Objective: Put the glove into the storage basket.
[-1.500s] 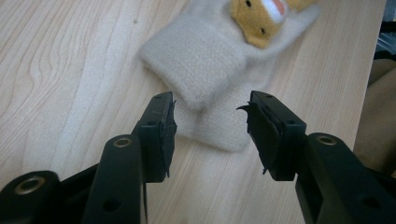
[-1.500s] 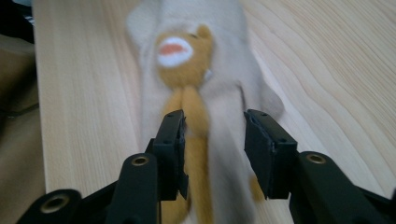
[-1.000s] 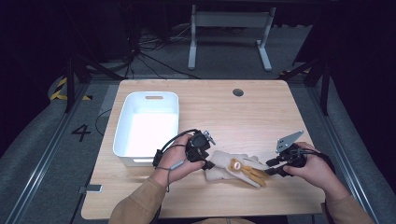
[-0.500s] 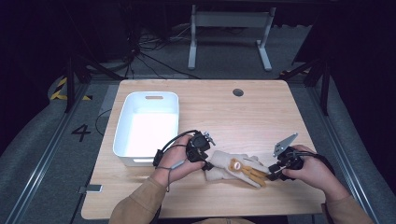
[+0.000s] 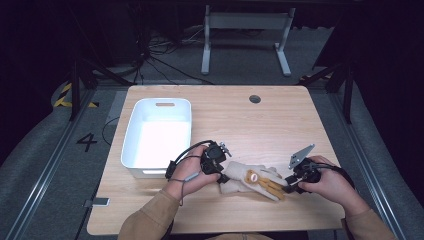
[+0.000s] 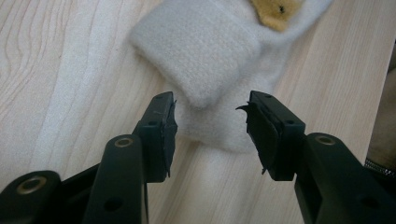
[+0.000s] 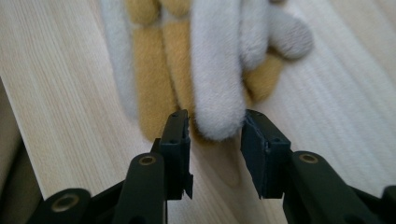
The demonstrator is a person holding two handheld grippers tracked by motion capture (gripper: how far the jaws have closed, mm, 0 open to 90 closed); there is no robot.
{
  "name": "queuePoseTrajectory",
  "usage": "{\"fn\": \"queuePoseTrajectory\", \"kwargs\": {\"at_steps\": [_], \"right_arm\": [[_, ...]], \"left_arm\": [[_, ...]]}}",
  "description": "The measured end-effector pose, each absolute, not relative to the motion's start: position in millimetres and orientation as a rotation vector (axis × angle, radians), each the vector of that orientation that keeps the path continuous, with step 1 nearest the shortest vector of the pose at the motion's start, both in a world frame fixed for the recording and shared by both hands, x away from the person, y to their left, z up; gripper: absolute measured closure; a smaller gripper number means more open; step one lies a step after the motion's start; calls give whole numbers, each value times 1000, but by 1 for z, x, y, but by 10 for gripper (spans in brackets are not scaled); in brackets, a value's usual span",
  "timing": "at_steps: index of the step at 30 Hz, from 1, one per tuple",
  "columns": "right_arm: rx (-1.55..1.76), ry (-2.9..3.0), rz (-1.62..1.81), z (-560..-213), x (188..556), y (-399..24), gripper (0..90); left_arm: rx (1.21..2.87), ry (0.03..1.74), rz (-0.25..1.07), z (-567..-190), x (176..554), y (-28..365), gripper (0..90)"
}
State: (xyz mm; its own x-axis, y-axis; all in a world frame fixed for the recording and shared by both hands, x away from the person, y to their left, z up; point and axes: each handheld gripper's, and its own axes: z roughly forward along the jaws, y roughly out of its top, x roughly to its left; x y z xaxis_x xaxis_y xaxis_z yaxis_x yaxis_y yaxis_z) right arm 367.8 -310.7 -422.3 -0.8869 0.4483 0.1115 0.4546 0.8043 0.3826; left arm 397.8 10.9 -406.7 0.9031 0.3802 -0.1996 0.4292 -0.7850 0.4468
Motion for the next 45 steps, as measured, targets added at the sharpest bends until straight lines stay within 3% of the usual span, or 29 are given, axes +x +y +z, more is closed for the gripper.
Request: {"fn": "queuePoseTrajectory", "kwargs": {"at_steps": [6, 11, 20, 23, 45], "right_arm": [[-735, -3004, -678, -416, 368, -313, 794], [-715, -3013, -657, -418, 368, -310, 834], [-716, -3016, -688, -414, 367, -309, 842], [-714, -3015, -693, -413, 367, -309, 842], [-758, -3075, -815, -380, 358, -316, 857]], "left_arm": [[2579, 589, -150, -412, 400, 8, 536], [2589, 584, -165, -418, 402, 3, 559], [2602, 538, -93, -415, 398, 1, 833], [2602, 516, -75, -411, 395, 1, 862], [2572, 447, 11, -383, 378, 4, 884]]}}
